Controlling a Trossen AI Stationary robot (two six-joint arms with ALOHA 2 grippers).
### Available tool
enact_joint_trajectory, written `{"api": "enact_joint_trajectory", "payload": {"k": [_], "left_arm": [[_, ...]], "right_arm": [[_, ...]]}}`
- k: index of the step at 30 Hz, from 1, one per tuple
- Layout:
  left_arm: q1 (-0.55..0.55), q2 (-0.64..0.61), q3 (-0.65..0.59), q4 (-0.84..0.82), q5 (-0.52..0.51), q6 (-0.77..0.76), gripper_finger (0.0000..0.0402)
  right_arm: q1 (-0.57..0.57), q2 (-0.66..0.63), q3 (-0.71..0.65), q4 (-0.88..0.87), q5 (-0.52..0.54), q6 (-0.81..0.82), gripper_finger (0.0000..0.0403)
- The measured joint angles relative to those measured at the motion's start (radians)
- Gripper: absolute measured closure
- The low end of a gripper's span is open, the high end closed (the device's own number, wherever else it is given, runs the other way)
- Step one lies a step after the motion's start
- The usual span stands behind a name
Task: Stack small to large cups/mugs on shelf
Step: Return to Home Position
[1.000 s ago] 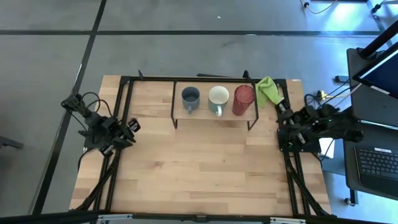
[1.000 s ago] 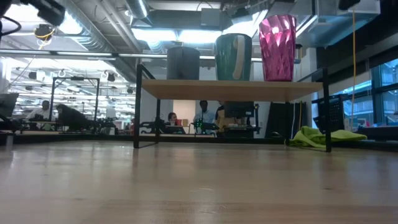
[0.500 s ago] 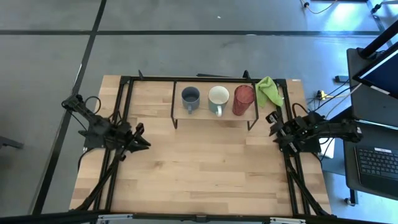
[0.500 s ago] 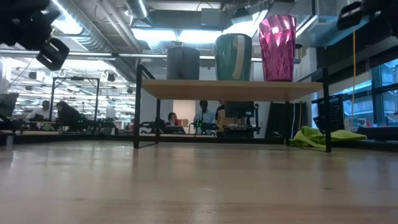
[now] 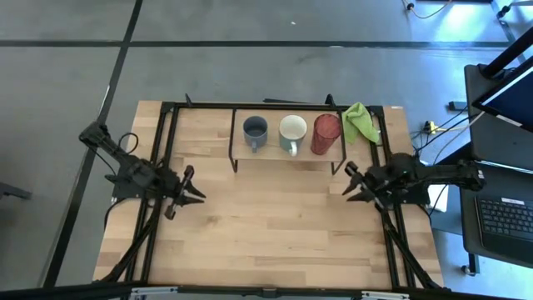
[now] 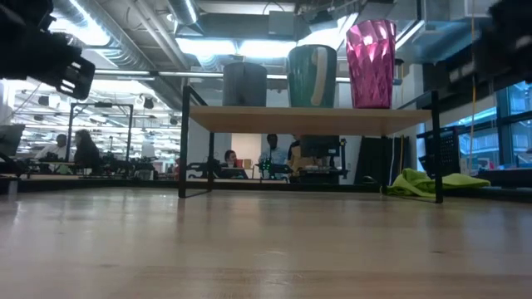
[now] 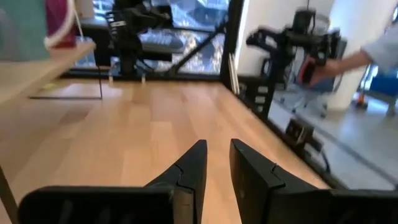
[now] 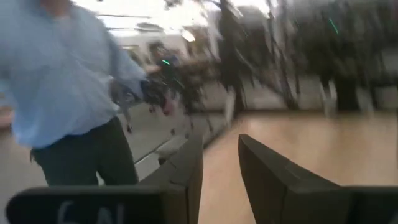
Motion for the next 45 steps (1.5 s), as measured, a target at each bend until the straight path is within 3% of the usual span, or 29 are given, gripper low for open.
{"api": "enact_joint_trajectory", "payload": {"k": [3, 45], "left_arm": [[0.0, 0.039, 0.0, -0.002, 0.024, -0.013, 0.0337], [0.0, 0.055, 0.0, -0.002, 0.044, -0.024, 0.0337]], "right_arm": [[0.0, 0.001, 0.0, -0.138, 0.039, 0.082, 0.0298], [0.001, 0.017, 0.0, -0.138, 0.048, 0.105, 0.0298]]}}
